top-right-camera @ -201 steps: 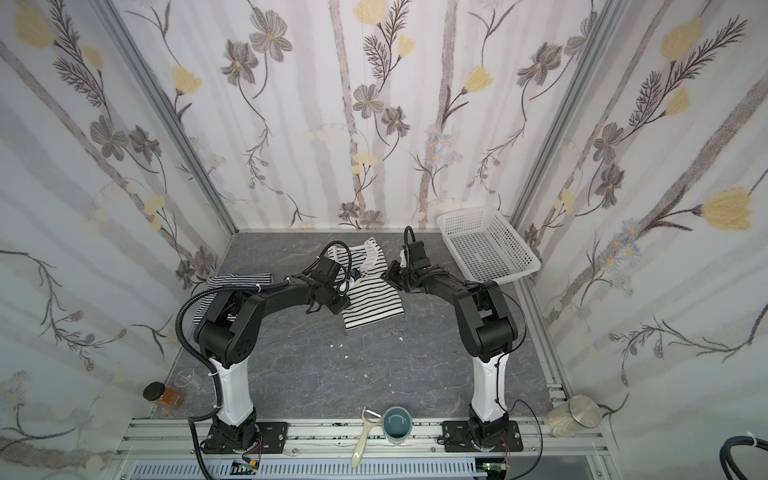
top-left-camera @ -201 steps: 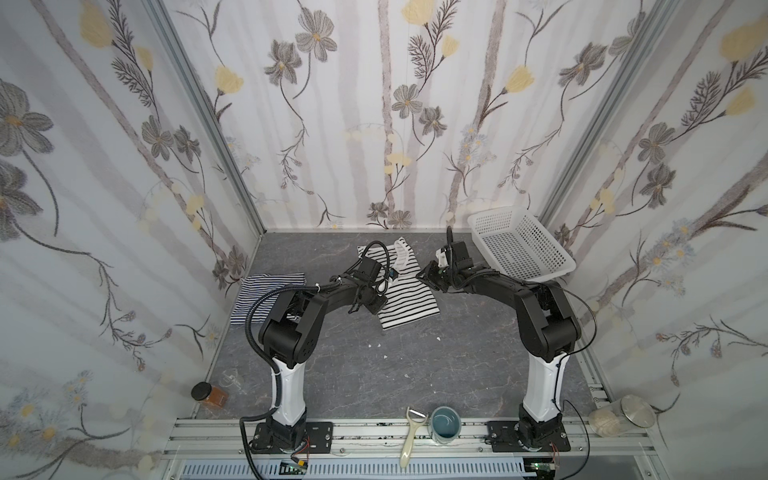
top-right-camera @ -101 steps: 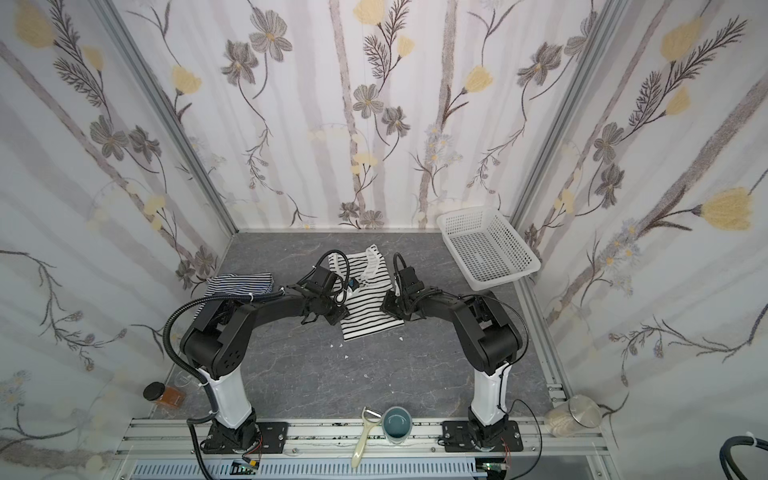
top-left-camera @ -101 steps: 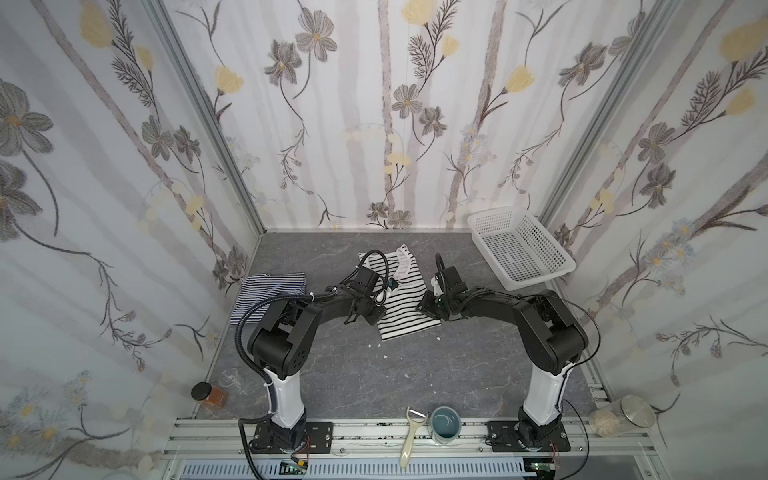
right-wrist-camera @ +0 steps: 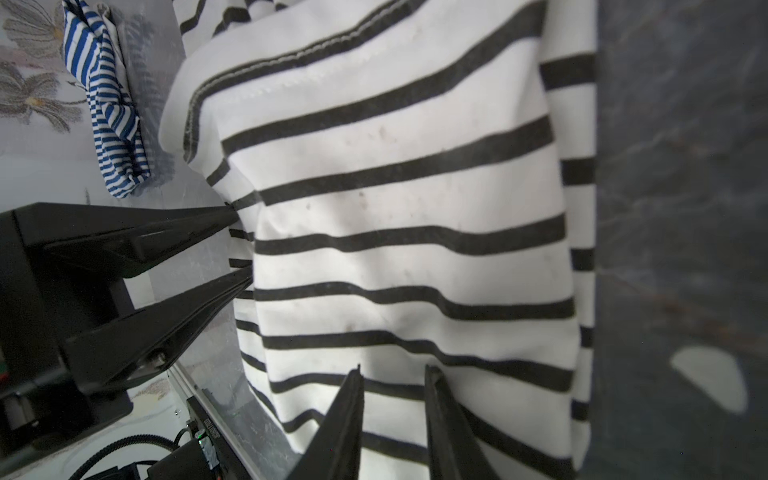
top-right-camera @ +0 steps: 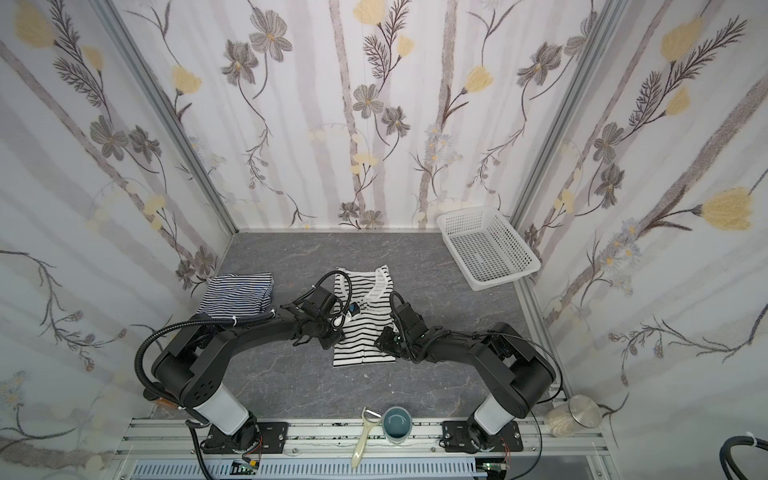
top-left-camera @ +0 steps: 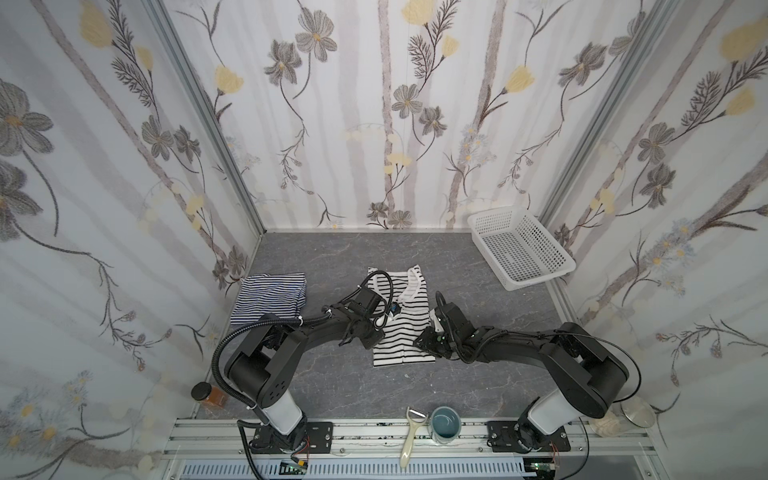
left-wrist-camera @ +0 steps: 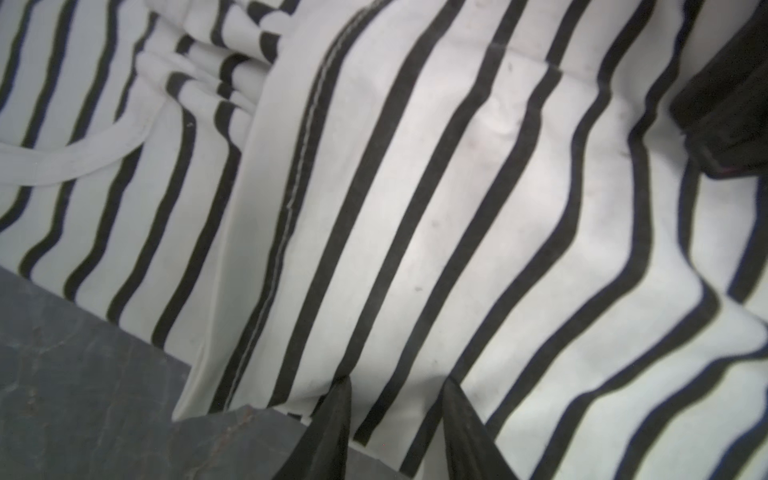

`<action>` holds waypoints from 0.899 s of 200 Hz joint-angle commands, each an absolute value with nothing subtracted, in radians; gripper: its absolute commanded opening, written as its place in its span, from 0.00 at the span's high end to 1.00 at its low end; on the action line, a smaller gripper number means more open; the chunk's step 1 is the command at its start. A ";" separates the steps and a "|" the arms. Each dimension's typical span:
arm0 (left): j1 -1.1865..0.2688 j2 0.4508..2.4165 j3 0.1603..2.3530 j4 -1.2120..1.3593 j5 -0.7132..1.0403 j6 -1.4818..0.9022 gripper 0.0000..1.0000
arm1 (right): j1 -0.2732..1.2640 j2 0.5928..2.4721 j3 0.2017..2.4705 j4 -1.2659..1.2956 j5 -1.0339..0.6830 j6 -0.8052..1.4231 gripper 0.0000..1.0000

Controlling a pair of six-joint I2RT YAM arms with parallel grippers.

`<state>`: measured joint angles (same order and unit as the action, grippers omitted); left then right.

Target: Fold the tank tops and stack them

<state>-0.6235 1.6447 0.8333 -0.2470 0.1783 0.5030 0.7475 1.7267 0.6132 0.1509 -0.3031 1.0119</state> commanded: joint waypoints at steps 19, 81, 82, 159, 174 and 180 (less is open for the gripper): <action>-0.655 1.591 0.815 -0.359 0.091 0.526 0.60 | 0.812 1.554 0.616 0.008 -0.225 1.110 0.64; -0.655 1.487 0.836 -0.401 0.062 0.488 0.54 | 0.813 1.308 0.466 -0.067 -0.192 1.176 0.53; -0.655 1.484 0.835 -0.401 0.066 0.486 0.54 | 0.813 1.306 0.458 -0.060 -0.195 1.181 0.53; -0.660 1.437 0.795 -0.407 0.130 0.436 0.49 | 0.877 1.258 0.248 0.198 -0.205 1.357 0.48; -0.661 1.436 0.793 -0.405 0.132 0.436 0.49 | 0.876 1.273 0.223 0.236 -0.204 1.382 0.49; -0.660 1.436 0.792 -0.405 0.131 0.437 0.49 | 0.877 1.279 0.214 0.254 -0.203 1.392 0.50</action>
<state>-0.6617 1.4441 0.7967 -0.3996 0.1162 0.4446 0.8757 1.2598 0.2390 0.1604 -0.2237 1.3270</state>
